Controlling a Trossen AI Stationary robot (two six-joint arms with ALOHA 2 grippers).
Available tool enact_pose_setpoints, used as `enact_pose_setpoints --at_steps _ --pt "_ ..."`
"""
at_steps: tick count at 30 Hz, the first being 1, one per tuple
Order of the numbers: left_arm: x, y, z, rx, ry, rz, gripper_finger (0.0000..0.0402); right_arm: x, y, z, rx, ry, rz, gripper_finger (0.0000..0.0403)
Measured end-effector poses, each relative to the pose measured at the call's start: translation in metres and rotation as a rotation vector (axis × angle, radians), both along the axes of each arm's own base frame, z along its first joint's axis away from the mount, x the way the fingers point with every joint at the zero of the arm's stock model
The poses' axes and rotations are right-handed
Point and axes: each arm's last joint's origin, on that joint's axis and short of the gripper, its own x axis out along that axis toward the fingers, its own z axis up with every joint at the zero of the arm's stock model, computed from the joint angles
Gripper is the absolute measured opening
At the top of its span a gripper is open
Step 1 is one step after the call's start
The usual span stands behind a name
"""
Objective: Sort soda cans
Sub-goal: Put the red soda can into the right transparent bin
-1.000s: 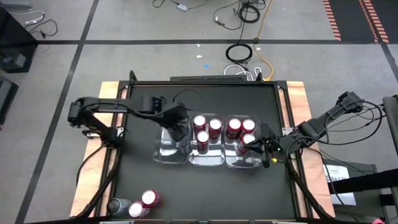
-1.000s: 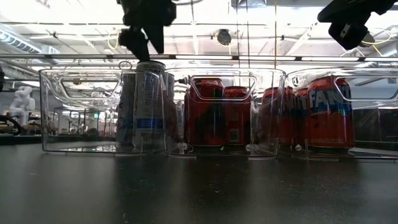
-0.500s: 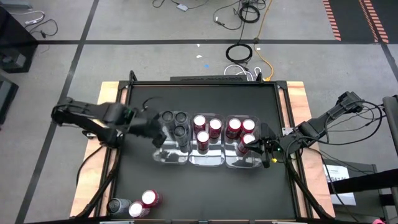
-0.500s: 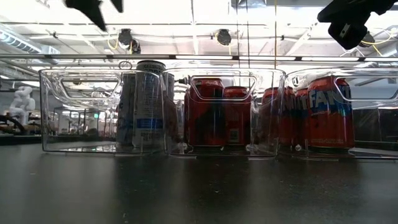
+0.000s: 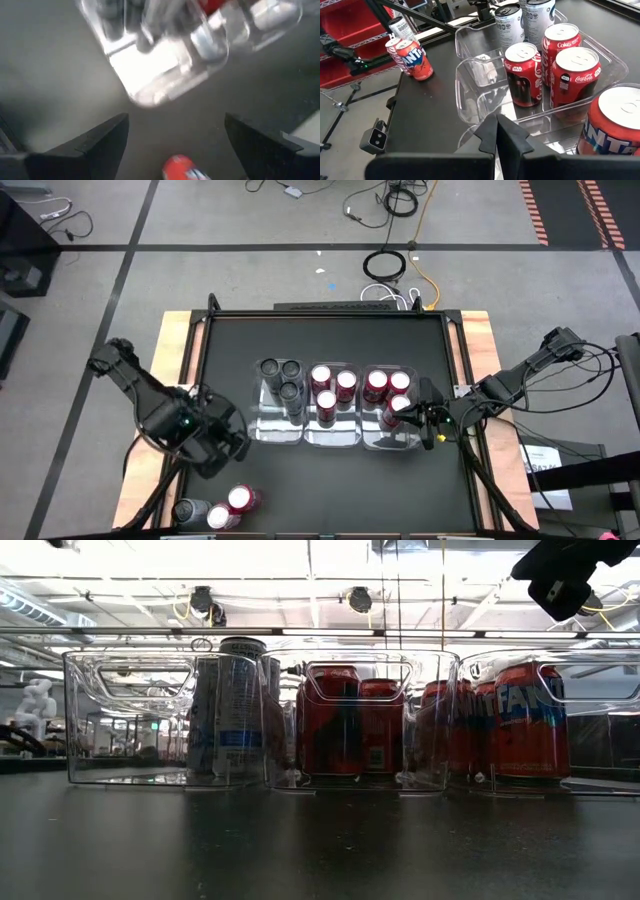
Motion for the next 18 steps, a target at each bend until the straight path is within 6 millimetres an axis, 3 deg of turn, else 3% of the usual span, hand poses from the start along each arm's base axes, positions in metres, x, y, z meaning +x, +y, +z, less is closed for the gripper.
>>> enact_pose_setpoints --at_steps 9,18 --pt "0.016 -0.042 -0.017 -0.123 -0.05 -0.03 0.0338 -0.001 0.0 -0.001 -0.007 0.011 0.001 0.0001" --pt "0.033 -0.059 -0.03 -0.167 -0.092 -0.031 0.0338 -0.002 0.001 -0.004 0.009 0.058 0.065 0.0001"
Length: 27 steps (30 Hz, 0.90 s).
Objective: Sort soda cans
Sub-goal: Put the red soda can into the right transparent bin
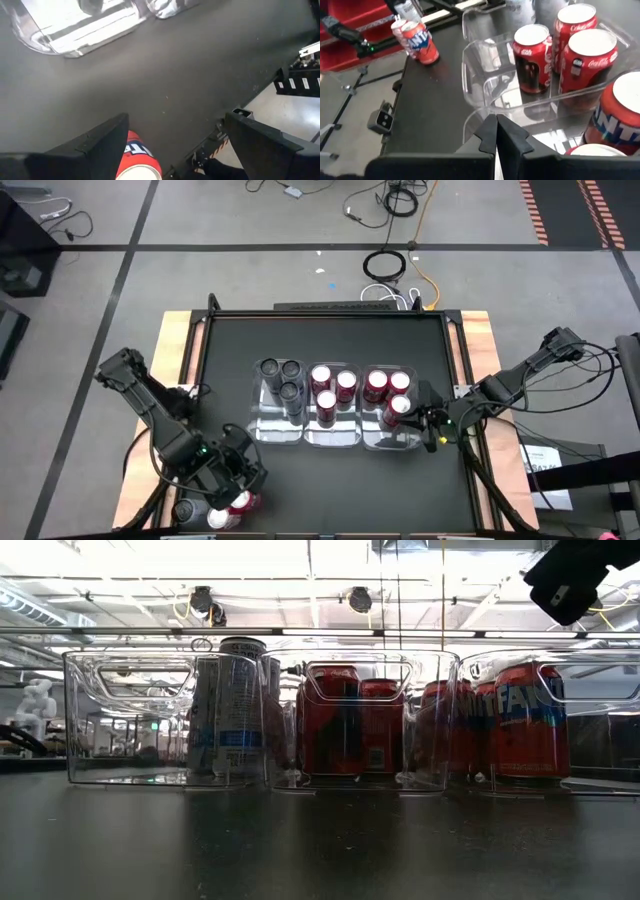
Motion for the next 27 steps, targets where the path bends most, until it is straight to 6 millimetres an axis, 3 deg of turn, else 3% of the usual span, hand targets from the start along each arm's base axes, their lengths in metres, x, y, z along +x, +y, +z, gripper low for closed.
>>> enact_pose_setpoints --at_steps 18,27 --pt "-0.004 0.002 -0.003 0.029 0.093 -0.093 0.0338 -0.001 0.0 -0.001 0.0 0.014 0.0 0.0001" --pt "-0.011 -0.004 -0.003 0.021 0.103 -0.13 0.0338 -0.001 0.0 -0.001 0.082 0.017 -0.044 0.0001"
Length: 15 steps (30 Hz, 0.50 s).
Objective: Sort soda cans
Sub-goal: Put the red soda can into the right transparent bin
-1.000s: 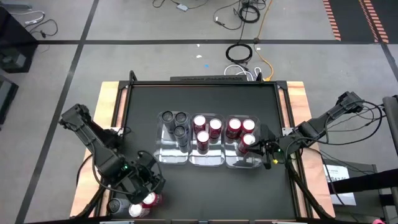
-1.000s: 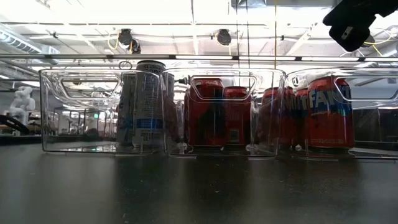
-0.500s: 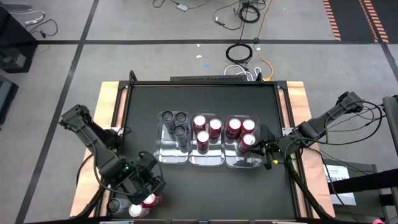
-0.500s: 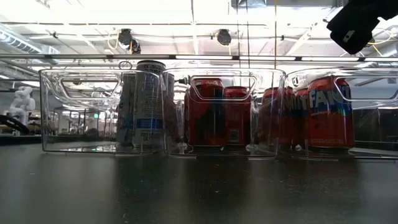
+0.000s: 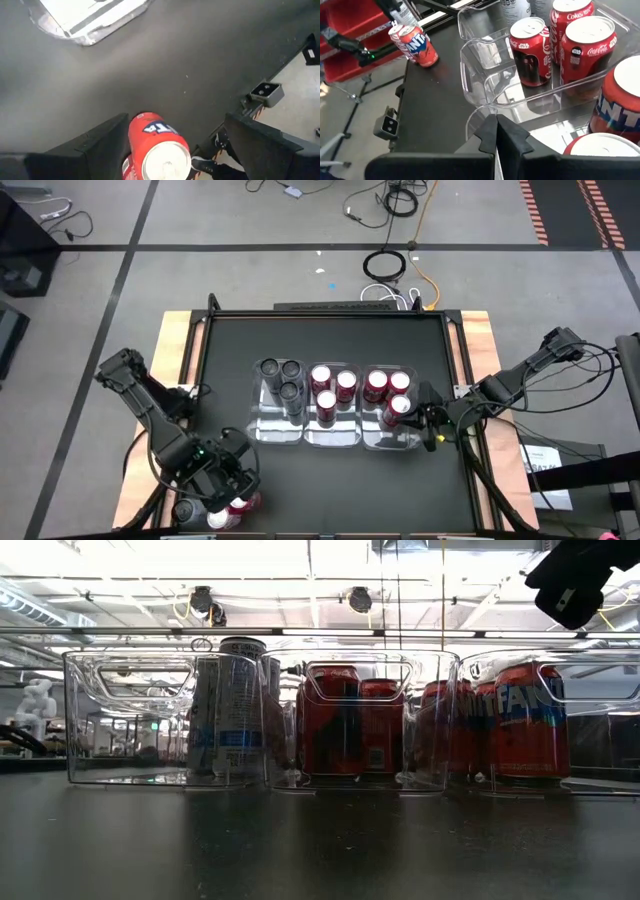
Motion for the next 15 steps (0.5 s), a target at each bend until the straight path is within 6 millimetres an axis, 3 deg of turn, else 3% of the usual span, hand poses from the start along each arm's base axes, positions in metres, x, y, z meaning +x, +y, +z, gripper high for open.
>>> enact_pose_setpoints --at_steps 9,15 --pt "-0.017 -0.016 0.0 0.0 -0.014 -0.051 0.0338 0.001 0.001 0.003 0.062 -0.026 -0.028 0.0001" --pt "-0.012 -0.023 -0.012 0.043 0.007 -0.053 0.0338 0.002 0.001 0.004 0.101 -0.036 -0.044 0.0001"
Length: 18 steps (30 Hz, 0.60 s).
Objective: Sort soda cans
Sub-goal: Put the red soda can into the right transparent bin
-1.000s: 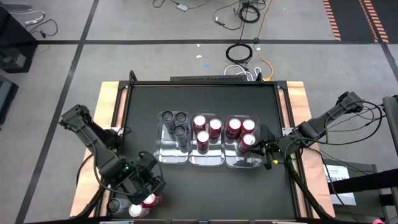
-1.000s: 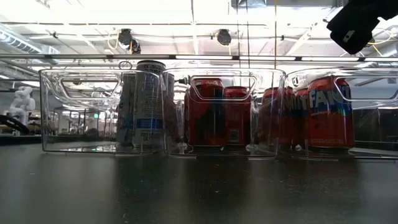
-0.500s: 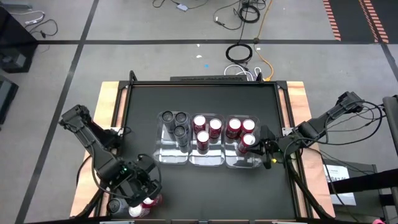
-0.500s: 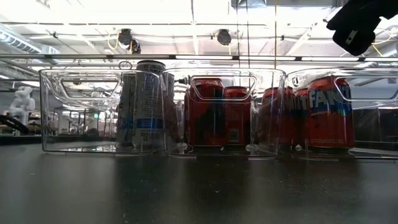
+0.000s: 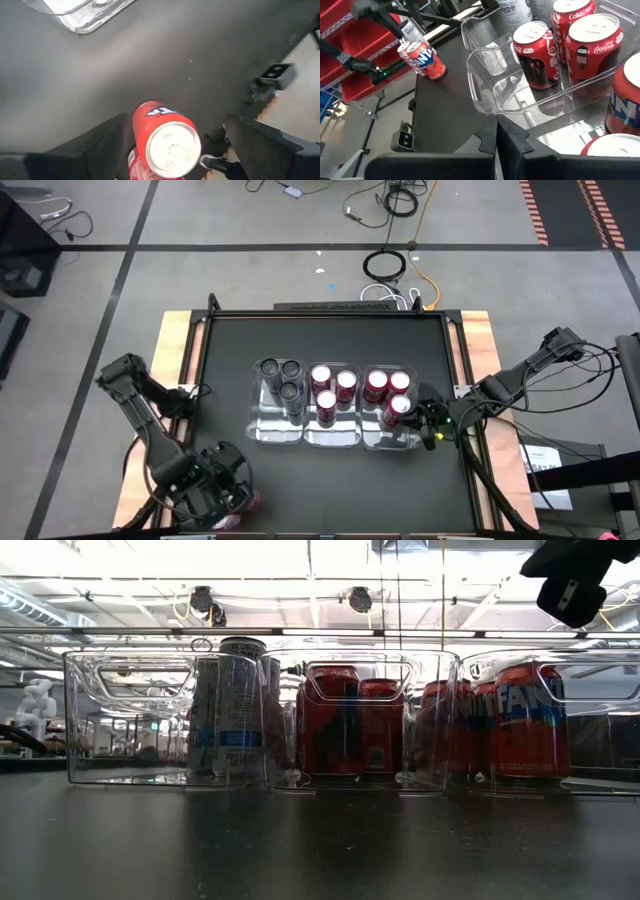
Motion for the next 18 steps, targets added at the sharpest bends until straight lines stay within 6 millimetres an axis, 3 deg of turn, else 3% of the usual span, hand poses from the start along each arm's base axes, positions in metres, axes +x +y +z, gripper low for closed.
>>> enact_pose_setpoints --at_steps 8,18 --pt "0.014 -0.02 -0.035 0.029 0.103 -0.009 0.0338 0.001 0.001 0.003 0.019 -0.03 0.0 0.0001" --pt "0.019 -0.029 -0.051 0.009 0.176 -0.023 0.0338 0.001 0.001 0.003 0.037 -0.028 -0.008 0.0001"
